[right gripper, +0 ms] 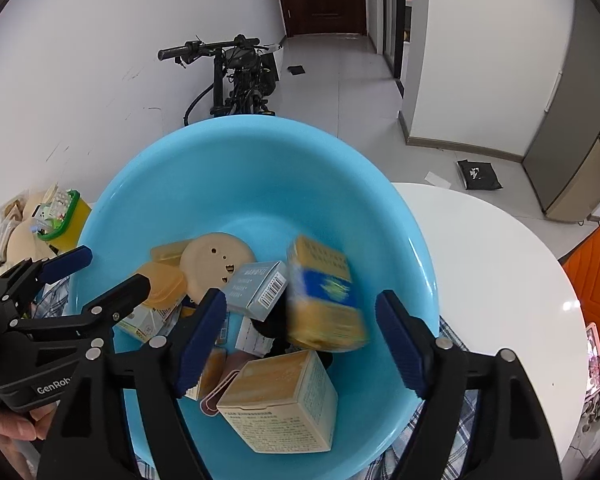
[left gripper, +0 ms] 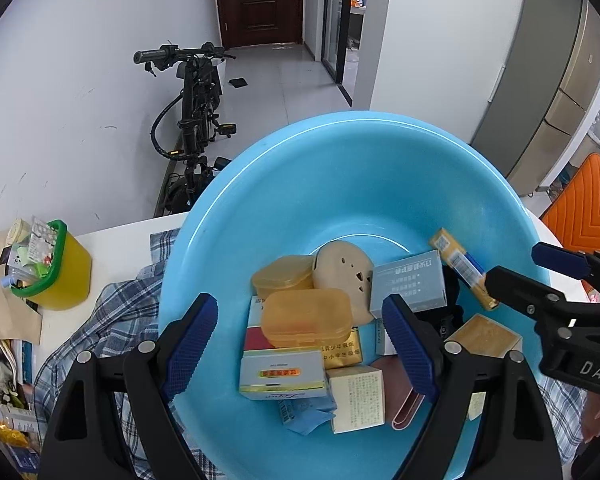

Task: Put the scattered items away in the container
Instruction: 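Lower the soap into the basin and open the left gripper while right holds packet, then lower the gold packet into the basin and open the right gripper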

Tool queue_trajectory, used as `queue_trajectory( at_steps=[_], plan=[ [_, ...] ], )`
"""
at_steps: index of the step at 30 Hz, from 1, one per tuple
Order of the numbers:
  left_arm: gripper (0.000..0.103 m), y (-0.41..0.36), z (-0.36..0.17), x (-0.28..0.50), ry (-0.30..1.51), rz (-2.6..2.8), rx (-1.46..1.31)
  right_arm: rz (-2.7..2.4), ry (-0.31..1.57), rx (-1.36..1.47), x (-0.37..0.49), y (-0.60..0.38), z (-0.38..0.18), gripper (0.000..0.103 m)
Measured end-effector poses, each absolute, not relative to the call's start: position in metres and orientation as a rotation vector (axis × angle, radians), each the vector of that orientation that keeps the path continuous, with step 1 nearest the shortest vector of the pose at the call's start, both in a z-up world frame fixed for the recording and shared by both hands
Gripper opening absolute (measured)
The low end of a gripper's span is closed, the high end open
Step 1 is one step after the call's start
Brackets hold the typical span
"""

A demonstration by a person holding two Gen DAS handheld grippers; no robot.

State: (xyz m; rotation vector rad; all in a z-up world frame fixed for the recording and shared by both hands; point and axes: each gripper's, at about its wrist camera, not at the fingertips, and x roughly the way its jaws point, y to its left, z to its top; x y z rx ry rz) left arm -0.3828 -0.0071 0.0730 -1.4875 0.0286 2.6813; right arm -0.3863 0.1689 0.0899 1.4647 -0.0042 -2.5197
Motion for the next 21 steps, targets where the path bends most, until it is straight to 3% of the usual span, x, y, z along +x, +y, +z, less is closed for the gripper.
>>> queue_trajectory(
  at_steps=[4,7,11,14,17,19,21],
  plan=[
    [0.086,-0.010,0.071,-0.380,0.028,2.676,-1.477,-2.534,-0.013,1.463,-0.384,0.173,0.090,0.077],
    [0.086,-0.012,0.076,-0.374,-0.004,2.697,-1.372,-2.541,-0.038,1.464,-0.382,0.175,0.090,0.084],
    [0.086,-0.017,0.088,-0.361,-0.035,2.792,-1.177,-2.628,0.005,1.264,-0.368,0.174,0.103,0.085],
    [0.088,-0.020,0.095,-0.352,-0.068,2.848,-1.052,-2.762,0.056,1.060,-0.351,0.173,0.111,0.102],
    [0.088,-0.027,0.103,-0.335,-0.120,2.897,-0.831,-2.836,0.096,0.925,-0.339,0.169,0.111,0.103],
    [0.101,-0.027,0.108,-0.326,-0.093,2.930,-0.725,-2.870,0.097,0.856,-0.333,0.169,0.110,0.103],
    [0.103,-0.023,0.112,-0.320,-0.016,2.963,-0.657,-2.916,0.098,0.790,-0.327,0.170,0.109,0.103]
  ],
)
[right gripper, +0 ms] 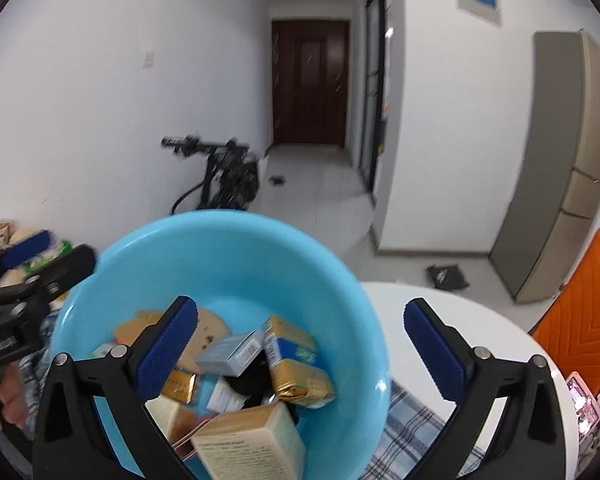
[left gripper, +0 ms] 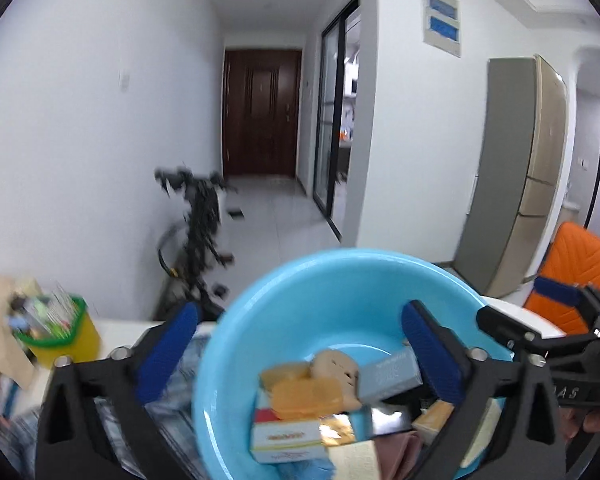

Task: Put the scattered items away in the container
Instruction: 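Lower the gold packet into the basin and open the right gripper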

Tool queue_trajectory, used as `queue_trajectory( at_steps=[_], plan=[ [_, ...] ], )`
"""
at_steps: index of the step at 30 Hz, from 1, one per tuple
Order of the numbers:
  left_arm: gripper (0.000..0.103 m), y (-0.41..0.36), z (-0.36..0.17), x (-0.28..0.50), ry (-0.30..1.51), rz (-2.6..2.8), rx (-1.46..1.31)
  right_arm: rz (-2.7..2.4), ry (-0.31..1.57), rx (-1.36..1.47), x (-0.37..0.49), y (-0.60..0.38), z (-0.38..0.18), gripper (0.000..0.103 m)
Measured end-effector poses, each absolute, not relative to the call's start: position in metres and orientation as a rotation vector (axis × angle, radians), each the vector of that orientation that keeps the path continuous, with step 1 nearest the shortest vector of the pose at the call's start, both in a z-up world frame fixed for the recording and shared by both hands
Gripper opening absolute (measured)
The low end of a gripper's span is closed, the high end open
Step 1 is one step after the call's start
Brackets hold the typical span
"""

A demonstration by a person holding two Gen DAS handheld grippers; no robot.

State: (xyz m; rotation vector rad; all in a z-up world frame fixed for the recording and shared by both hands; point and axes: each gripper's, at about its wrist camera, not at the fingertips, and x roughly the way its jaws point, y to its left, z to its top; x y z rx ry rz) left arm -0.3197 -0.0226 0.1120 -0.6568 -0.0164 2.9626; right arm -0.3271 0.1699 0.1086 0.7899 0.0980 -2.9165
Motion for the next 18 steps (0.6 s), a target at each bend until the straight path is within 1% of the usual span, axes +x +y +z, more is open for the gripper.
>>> queue_trajectory(
  at_steps=[4,8,10,14,18],
  plan=[
    [0.103,-0.021,0.114,-0.315,0.059,2.981,-0.623,-2.953,0.060,0.709,-0.324,0.174,0.111,0.103],
    [0.103,-0.024,0.115,-0.314,0.024,2.993,-0.627,-2.962,-0.012,0.683,-0.325,0.180,0.117,0.103],
    [0.103,-0.024,0.115,-0.313,0.020,3.002,-0.621,-2.965,-0.015,0.664,-0.324,0.182,0.121,0.103],
    [0.103,-0.022,0.116,-0.305,0.039,3.011,-0.587,-2.981,-0.012,0.624,-0.323,0.181,0.128,0.103],
    [0.103,-0.011,0.123,-0.287,0.087,3.045,-0.478,-2.972,-0.060,0.565,-0.311,0.185,0.134,0.103]
  ],
)
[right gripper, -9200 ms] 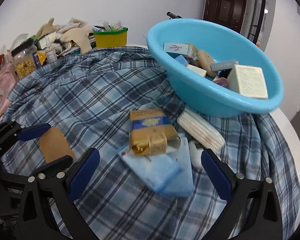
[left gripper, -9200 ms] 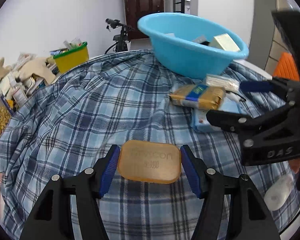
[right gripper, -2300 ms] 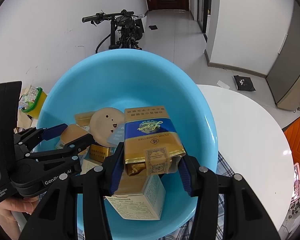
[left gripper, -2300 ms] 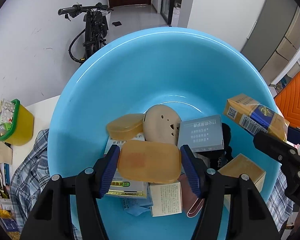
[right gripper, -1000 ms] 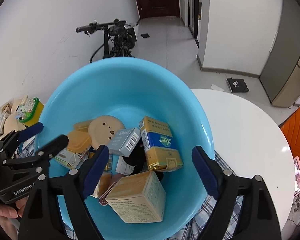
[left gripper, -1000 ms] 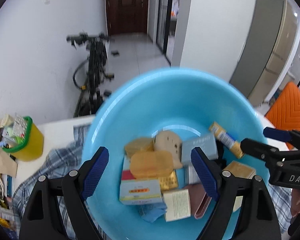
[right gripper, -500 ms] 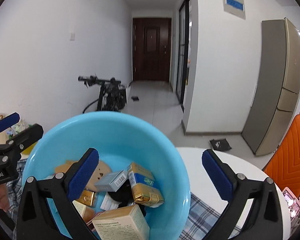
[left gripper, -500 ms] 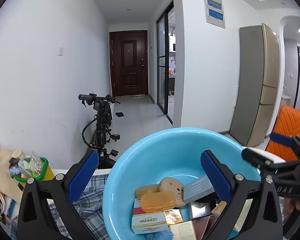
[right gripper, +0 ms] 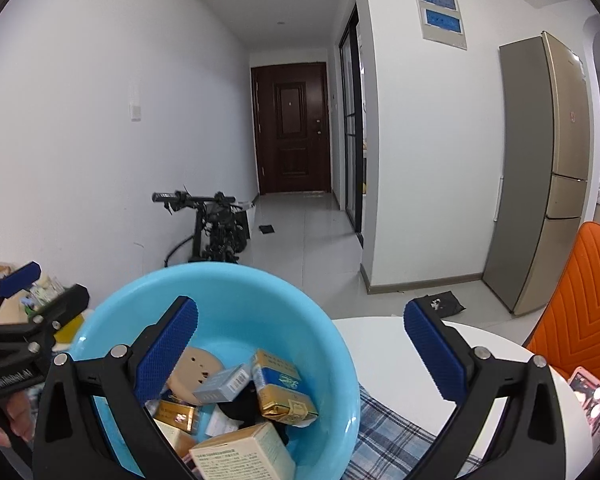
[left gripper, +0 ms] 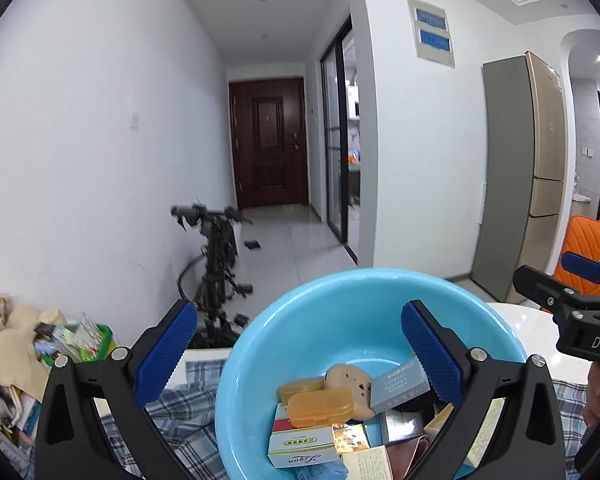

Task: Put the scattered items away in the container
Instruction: 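Lower the gold packet into the basin and open the right gripper, then withdraw both tools from the basin back toward the cloth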

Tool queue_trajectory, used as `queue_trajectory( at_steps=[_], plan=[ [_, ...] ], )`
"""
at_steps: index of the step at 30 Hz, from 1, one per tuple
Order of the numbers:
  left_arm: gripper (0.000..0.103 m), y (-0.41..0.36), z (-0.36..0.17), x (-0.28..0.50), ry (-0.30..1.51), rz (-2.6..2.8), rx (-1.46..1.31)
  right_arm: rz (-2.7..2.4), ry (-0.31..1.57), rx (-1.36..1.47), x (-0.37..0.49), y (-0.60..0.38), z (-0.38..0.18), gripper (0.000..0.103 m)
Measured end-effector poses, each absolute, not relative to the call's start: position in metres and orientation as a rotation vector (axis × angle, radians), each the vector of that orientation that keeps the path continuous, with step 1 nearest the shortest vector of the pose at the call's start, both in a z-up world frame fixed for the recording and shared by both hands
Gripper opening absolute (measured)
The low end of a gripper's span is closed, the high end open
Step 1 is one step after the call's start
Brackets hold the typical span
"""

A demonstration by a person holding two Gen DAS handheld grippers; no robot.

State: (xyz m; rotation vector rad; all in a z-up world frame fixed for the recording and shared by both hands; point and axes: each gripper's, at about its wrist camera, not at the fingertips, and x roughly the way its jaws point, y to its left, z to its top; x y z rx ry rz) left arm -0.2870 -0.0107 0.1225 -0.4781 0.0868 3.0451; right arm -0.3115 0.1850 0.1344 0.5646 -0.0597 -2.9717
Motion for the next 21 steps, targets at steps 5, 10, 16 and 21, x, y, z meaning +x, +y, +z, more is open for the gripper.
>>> queue_trajectory(
  at_steps=[5,10,16,21],
  plan=[
    [0.103,0.000,0.132,-0.261,0.037,2.990,-0.399,-2.958,-0.051,0.514,-0.298,0.185,0.141,0.103],
    [0.103,-0.001,0.137,-0.239,-0.009,3.021,-0.398,-2.947,-0.091,0.487,-0.284,0.196,0.146,0.103],
    [0.103,-0.001,0.145,-0.206,0.087,3.087,-0.394,-2.949,-0.025,0.473,-0.250,0.196,0.153,0.103],
    [0.103,0.008,0.158,-0.161,0.195,3.084,-0.342,-2.902,0.060,0.458,-0.204,0.188,0.158,0.103]
  ],
)
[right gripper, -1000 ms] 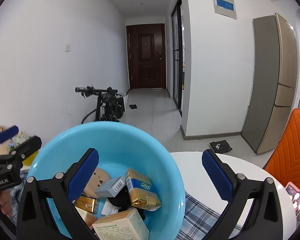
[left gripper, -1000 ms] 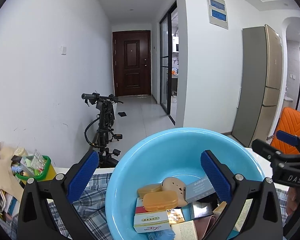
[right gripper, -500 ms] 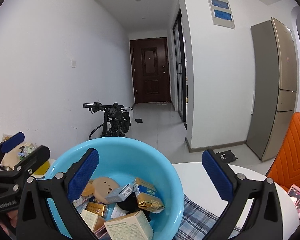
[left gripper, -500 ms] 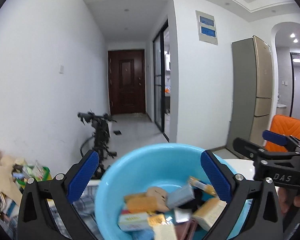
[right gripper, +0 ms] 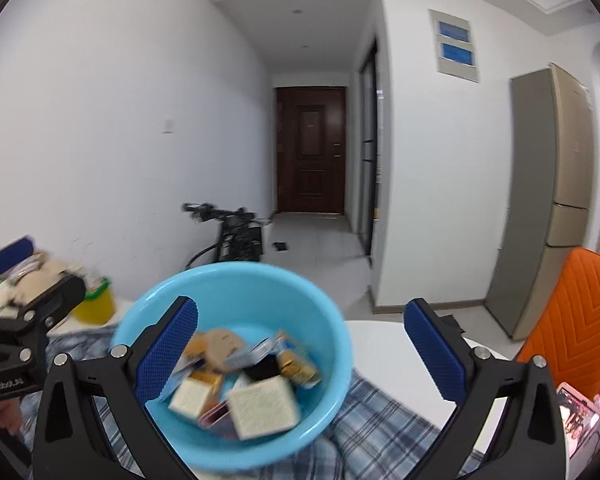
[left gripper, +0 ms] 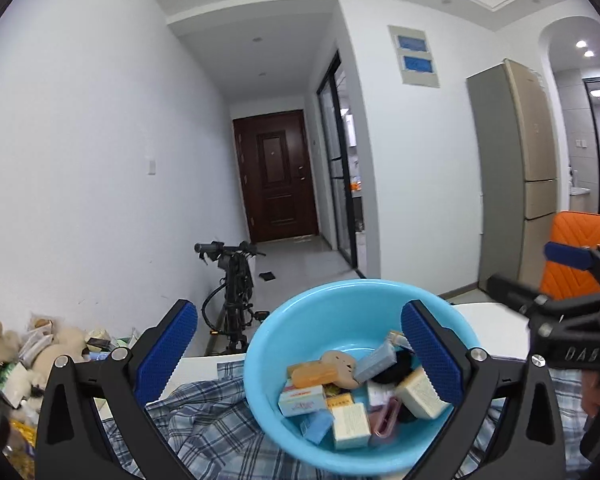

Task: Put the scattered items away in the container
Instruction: 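Withdraw both tools from the basin back toward the cloth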

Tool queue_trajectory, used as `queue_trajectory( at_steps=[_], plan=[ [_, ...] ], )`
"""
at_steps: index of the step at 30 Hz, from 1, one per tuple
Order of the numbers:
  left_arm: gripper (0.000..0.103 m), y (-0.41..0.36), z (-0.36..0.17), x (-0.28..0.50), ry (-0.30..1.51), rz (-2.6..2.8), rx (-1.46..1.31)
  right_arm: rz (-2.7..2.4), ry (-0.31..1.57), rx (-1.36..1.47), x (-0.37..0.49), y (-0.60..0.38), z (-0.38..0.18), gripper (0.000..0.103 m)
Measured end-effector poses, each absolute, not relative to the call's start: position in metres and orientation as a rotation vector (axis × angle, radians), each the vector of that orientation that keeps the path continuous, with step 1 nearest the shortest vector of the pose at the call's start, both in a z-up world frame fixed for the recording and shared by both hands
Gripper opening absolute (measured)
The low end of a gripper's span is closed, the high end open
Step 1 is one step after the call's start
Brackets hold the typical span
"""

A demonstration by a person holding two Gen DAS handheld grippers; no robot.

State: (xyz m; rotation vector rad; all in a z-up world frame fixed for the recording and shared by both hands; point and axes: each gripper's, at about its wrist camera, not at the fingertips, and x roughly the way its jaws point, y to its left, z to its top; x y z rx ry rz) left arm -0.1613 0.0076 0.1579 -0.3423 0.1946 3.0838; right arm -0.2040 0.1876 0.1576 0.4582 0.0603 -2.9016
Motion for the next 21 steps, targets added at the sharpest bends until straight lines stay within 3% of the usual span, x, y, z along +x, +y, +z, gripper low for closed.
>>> queue_trajectory(
  at_steps=[8,21],
  plan=[
    [0.103,0.006,0.168,-0.103,0.146,3.049,-0.363,-2.843,0.125,0.413,-0.140,0.193,0.166,0.103],
    [0.103,-0.011,0.162,-0.018,0.044,3.076,-0.381,-2.859,0.011,0.363,-0.066,0.224,0.177,0.103]
  ],
)
